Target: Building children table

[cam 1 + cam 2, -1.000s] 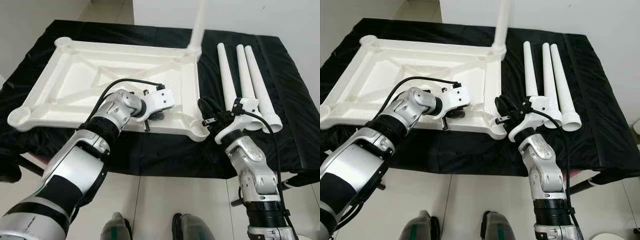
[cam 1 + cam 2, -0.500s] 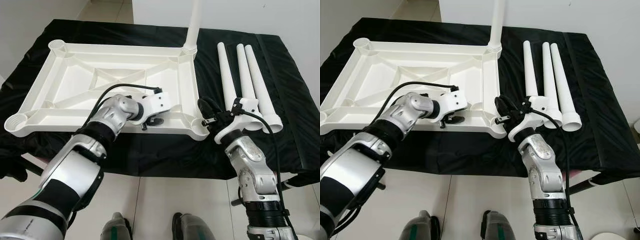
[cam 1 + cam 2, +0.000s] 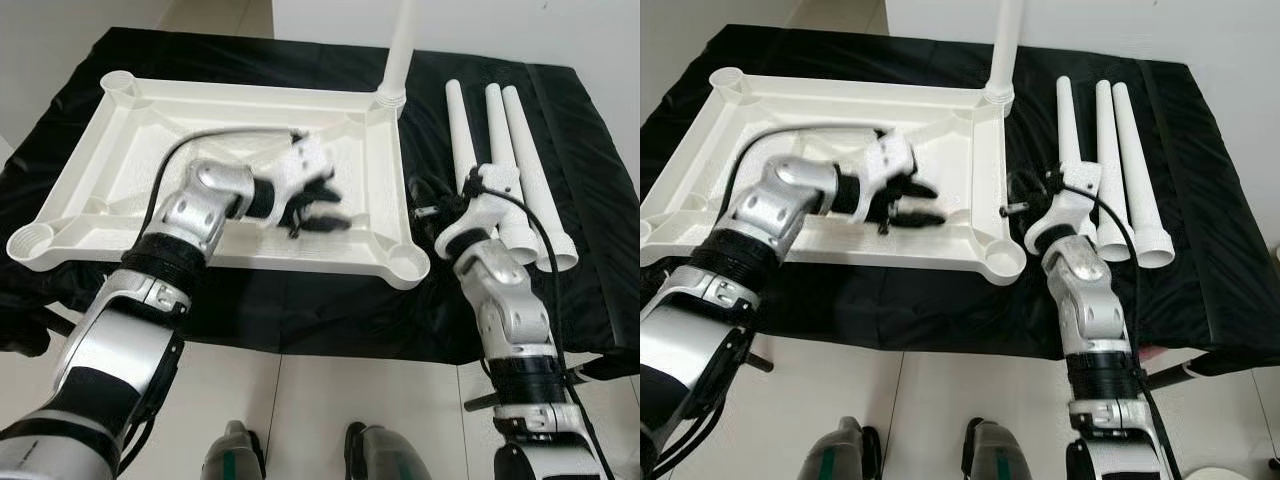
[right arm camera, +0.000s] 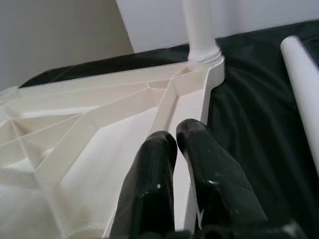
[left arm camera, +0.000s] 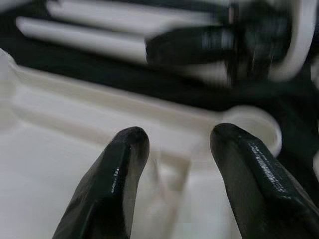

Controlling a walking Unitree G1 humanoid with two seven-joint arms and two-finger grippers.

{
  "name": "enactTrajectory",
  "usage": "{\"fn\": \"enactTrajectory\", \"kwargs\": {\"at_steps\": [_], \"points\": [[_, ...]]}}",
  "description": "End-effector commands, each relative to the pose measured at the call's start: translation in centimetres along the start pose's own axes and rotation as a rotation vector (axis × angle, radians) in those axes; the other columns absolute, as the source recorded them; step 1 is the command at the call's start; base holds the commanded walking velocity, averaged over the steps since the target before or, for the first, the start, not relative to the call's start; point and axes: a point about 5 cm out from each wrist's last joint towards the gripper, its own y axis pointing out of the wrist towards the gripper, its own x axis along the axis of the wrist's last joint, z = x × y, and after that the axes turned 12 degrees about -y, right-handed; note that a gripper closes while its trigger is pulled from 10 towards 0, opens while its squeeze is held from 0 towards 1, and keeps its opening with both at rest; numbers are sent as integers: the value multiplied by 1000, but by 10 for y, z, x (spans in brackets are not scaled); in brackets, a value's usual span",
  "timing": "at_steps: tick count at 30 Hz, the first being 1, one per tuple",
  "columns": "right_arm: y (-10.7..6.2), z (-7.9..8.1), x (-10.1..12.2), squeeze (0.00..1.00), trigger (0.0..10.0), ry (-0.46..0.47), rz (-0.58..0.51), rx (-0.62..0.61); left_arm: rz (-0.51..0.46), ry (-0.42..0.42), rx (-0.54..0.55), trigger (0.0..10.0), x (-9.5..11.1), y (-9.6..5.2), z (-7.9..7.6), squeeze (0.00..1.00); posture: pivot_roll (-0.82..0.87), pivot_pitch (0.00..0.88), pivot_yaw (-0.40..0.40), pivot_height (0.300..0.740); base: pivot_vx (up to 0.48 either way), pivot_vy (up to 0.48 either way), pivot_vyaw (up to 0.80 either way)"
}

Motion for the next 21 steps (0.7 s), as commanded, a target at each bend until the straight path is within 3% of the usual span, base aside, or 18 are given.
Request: {"fn": "enactTrajectory", "kwargs": {"at_steps": [1, 7, 8, 10, 11, 12, 15, 21], "points": [[5, -3, -2, 0, 10000, -12, 14, -15, -71, -73, 222, 10000, -3, 0, 10, 0, -76, 56, -13, 740, 0, 0, 0], [24, -6, 0, 0, 10000, 1, 42, -50, -122, -177, 394, 10000, -17, 1, 9, 0, -57, 53, -24, 740, 0, 0, 0], [29, -7, 0, 188, 10000, 3, 56, -66, -136, -184, 424, 10000, -18, 0, 7, 0, -52, 52, -26, 740, 0, 0, 0], [29, -7, 0, 188, 10000, 3, 56, -66, -136, -184, 424, 10000, -18, 0, 7, 0, -52, 52, -26, 740, 0, 0, 0], [33, -8, 1, 1000, 10000, 2, 62, -76, -153, -189, 459, 10000, -18, -2, 5, 0, -44, 48, -30, 740, 0, 0, 0], [33, -8, 1, 1000, 10000, 2, 62, -76, -153, -189, 459, 10000, -18, -2, 5, 0, -44, 48, -30, 740, 0, 0, 0], [47, -12, 7, 1000, 10000, 1, 78, -131, -194, -188, 603, 10000, -15, -11, 3, 0, -36, 44, -29, 740, 0, 0, 0], [56, -19, 6, 1000, 10000, -8, 137, -224, -183, -207, 696, 10000, -17, -16, 2, 0, -24, 41, -31, 740, 0, 0, 0]]}}
